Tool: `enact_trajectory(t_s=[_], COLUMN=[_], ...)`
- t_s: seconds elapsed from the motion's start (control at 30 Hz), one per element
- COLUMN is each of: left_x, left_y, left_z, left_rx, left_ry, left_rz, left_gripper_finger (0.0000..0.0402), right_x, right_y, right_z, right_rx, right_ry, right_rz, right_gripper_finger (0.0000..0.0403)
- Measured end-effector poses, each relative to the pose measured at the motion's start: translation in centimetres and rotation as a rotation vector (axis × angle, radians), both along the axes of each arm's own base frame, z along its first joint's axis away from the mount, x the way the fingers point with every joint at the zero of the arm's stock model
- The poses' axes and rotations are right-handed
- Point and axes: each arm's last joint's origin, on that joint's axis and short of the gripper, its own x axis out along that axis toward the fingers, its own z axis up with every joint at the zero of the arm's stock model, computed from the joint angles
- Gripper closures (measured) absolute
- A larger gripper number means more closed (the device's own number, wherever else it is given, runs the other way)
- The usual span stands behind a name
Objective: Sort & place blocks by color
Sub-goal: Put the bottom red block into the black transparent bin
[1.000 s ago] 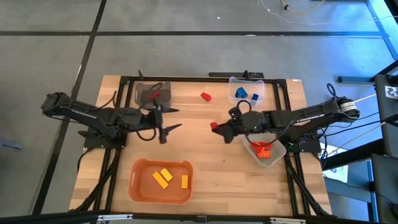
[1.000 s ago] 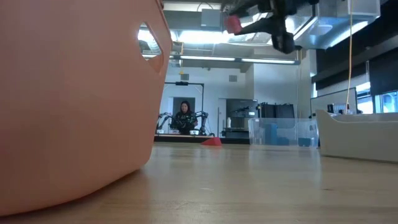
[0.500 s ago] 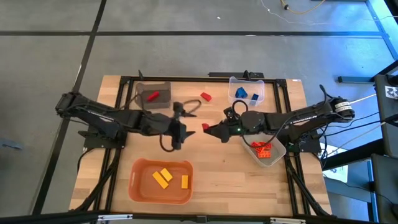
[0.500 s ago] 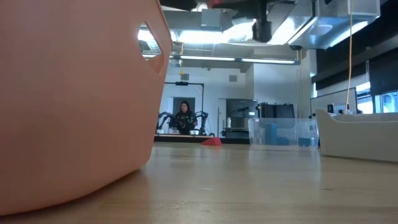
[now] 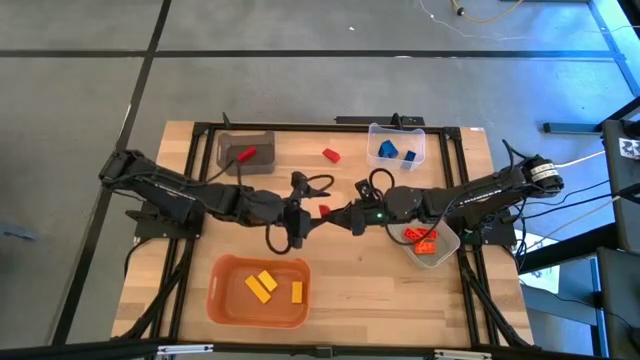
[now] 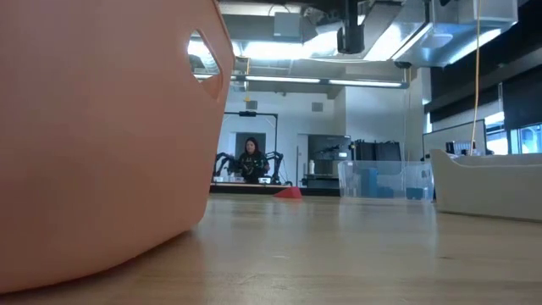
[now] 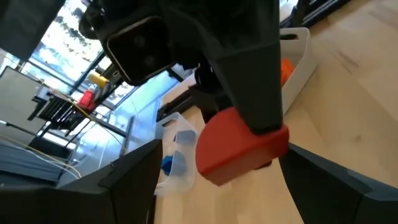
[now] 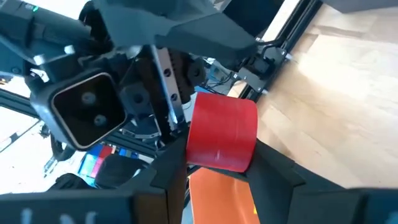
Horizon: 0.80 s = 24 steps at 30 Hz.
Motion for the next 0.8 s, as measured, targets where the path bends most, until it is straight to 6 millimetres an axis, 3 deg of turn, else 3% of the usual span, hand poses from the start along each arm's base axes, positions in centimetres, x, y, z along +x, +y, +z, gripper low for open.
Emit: enact_trajectory(t_s=[0.2, 0.47, 0.8], left_x=[0.1, 0.3, 0.3], left_y=[0.0, 0.1, 0.3], left_z=[0.2, 0.9, 1.2], left_rx=[-0.015, -0.268, -0.341], left_ry=[-0.024, -0.163, -0.215], left_rz=[-0.023, 0.046, 0.099], left_gripper_finger=[0.0088, 0.0091, 0.0135], right_x=[0.0, 0.1, 0.1], right_y=[0.0, -0.1, -0.1], right_z=[0.0, 0.7, 1.1], right_rx=[0.01, -0.055, -0.103], right_ry=[-0.008, -0.074, -0.119], right_rz=[-0.018, -0.043, -0.042], right_gripper_finger=[0.0267, 0.0267, 0.0267])
